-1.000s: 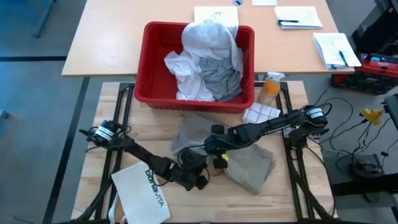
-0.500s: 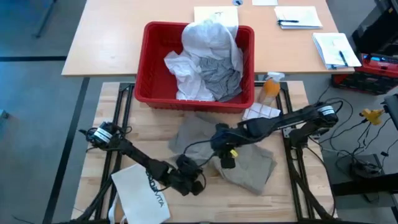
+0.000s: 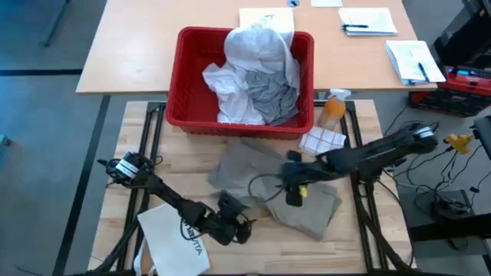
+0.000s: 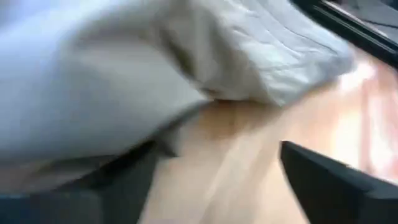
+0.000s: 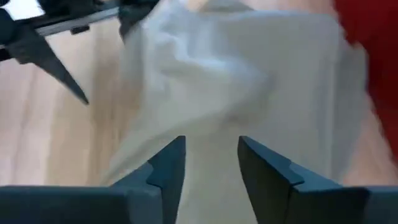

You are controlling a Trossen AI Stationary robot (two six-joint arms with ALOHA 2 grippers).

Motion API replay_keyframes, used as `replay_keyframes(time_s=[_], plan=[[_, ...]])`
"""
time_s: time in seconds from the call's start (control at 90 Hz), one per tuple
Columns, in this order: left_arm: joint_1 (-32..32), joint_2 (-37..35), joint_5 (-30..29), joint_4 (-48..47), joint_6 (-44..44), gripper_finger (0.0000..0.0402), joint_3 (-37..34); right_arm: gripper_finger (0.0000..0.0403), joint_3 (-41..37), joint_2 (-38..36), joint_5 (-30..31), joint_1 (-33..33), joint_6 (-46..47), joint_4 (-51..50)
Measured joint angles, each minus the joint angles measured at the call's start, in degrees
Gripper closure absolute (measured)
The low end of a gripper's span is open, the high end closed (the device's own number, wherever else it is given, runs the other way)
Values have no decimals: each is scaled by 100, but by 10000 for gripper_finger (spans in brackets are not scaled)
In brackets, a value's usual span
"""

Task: Fold laundry
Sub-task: Fold the brown shorts

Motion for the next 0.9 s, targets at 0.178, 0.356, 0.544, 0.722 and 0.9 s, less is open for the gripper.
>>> replay_keyframes(time_s=[0.178,0.356,0.544,0.722,0.9], plan=[[144,307,-169,-188,-348,19,-19,318,-996,-902,37,121,690,25],[197,496,-224,1217,531,89,-8,341,-1589,-1297,0,324,1268,119],[330,647,-224,1342,301,173,-8,356,-1919,-1262,-9,537,1533,175],[347,614,-376,1358,-9,314,9,364,-2178,-1200,46,566,1789,325],[341,493,-243,1398,198,393,81,374,-2475,-1190,-41,548,2330,308]])
